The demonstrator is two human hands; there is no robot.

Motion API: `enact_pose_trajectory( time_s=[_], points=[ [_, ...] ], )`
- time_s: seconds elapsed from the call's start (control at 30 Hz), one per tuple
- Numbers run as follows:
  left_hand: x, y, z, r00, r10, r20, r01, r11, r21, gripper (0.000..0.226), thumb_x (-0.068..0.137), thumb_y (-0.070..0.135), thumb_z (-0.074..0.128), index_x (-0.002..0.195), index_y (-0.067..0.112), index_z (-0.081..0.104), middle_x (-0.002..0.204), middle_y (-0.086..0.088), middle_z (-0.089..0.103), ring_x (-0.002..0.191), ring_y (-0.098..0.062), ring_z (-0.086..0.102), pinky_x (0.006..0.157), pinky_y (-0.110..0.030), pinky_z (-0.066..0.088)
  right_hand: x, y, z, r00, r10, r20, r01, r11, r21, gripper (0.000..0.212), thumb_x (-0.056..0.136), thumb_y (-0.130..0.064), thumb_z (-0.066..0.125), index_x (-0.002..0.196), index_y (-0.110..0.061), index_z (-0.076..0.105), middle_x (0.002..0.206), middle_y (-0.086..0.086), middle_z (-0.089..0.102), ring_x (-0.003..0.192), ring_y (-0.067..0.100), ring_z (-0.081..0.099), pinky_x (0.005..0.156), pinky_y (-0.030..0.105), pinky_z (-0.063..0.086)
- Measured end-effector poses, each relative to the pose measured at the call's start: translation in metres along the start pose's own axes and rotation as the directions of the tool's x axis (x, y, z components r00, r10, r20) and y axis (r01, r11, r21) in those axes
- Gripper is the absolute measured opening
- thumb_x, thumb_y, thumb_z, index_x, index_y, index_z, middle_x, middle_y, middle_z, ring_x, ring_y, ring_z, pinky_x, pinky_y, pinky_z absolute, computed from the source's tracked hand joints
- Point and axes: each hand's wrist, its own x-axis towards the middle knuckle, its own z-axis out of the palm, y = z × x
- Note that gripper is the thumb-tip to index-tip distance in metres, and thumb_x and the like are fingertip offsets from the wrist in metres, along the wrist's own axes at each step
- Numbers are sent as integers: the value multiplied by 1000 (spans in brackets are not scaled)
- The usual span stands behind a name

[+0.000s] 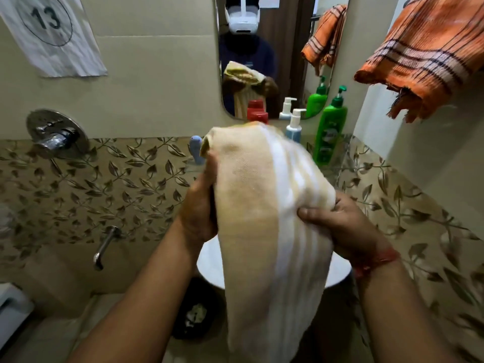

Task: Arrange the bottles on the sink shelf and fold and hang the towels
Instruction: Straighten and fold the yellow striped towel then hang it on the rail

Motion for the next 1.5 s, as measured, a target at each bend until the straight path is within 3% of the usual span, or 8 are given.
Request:
enact_pose_trajectory(
  time_s=[0.2,0.33,0.43,0.63,0.8,1.1,1.33,1.5],
  points=[
    [-43,-55,-49,931,-199,306,279,928,-247,82,90,57,63,146,0,43,137,-26,58,125,-38,58,102,-49,49,15,-1,-6,996,44,-73,-22,961,274,46,78,-9,69,122,-1,59,99,15,75,87,28,73,68,38,60],
    [-42,-55,-25,990,-137,-34,139,987,86,82,53,26,96,123,6,60,105,-17,74,91,-31,72,74,-38,61,-4,27,-17,998,41,38,-53,906,420,53,64,-10,83,115,-13,71,110,16,72,99,29,71,81,42,60],
    [-34,-51,-9,989,-36,-146,79,951,299,52,70,12,79,119,11,61,99,-7,76,90,-25,72,73,-34,60,-11,41,-16,989,145,26,-147,953,266,75,50,-20,95,118,-8,64,110,17,72,101,31,70,79,40,59],
    [-30,-38,2,994,-4,-112,46,925,378,41,76,10,70,117,9,62,99,-2,77,92,-19,73,73,-29,59,-7,23,-8,990,88,-111,-54,959,278,35,78,-11,69,113,-12,66,102,10,75,91,25,72,77,35,60],
    [-13,-39,13,944,201,-261,-38,852,522,25,87,18,74,110,15,68,101,-3,78,97,-20,74,82,-36,58,-25,34,-17,972,195,128,-214,965,151,58,53,-51,91,102,-22,78,106,9,75,95,24,73,80,36,60],
    [-8,-46,8,991,-76,-112,112,928,355,56,85,31,64,138,17,51,118,-1,72,110,-20,68,83,-34,58,-6,17,-28,961,141,-237,-37,919,394,22,93,-10,56,111,-9,67,97,11,76,89,24,74,74,38,61],
    [10,-66,25,933,142,-331,24,892,451,38,90,9,70,126,1,59,110,-9,73,96,-20,72,80,-35,58,-7,21,-36,973,154,-169,-113,966,231,52,83,-3,65,133,-6,52,121,17,69,108,32,68,88,46,57],
    [13,-73,45,982,56,-182,39,877,478,52,85,13,75,132,21,53,116,1,73,109,-17,69,94,-38,57,-4,15,-40,945,154,-288,-49,938,343,35,92,0,56,127,1,59,119,23,68,108,36,67,92,51,55]
  ],
)
